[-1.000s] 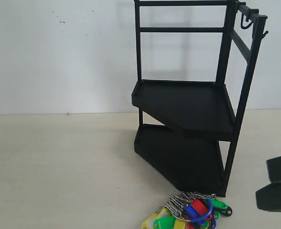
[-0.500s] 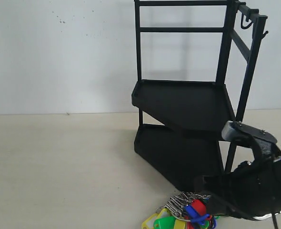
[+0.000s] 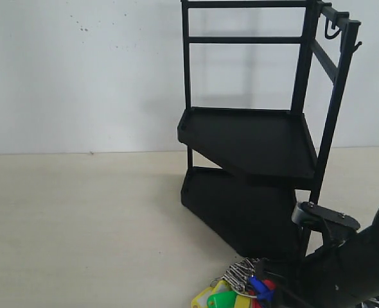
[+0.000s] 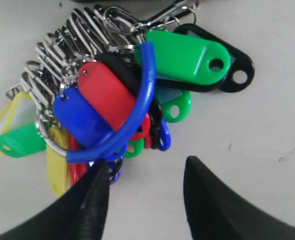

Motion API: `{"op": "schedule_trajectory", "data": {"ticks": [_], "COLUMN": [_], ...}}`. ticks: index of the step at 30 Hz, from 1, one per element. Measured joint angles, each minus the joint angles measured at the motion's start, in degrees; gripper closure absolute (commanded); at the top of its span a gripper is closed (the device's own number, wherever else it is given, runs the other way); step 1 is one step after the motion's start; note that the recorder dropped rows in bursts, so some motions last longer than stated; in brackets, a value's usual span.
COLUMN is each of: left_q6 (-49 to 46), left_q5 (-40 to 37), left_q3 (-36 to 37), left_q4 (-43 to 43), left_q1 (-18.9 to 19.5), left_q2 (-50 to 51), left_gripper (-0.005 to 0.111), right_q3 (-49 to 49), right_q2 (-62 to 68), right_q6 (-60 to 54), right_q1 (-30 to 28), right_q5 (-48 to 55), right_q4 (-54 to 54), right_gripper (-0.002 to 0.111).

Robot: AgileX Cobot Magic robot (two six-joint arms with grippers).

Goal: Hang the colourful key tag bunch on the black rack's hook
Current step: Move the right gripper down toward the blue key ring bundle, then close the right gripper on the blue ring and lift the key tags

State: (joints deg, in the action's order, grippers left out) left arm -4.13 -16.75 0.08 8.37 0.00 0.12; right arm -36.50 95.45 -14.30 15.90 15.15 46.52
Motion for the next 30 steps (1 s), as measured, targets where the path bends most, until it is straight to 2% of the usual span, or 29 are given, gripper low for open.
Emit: {"op": "schedule_trajectory", "data": {"ticks": [14, 30], "left_q6": [0.00, 0.00], "left_q5": [0.00, 0.00], "left_q3": [0.00, 0.00], "left_q4": [0.00, 0.00], "left_q1": [0.00, 0.00], "left_q2": [0.00, 0.00], "left_gripper": [0.102, 0.102], "right_q3": [-4.32, -4.47], "right_q2": [0.05, 0.97], "right_q6": [-0.58, 4.52], "right_q1": [0.00, 0.00], "right_q5": [3.48, -1.42], "right_q4": [2.12, 2.49], "right_gripper": [0.073, 0.073]}}
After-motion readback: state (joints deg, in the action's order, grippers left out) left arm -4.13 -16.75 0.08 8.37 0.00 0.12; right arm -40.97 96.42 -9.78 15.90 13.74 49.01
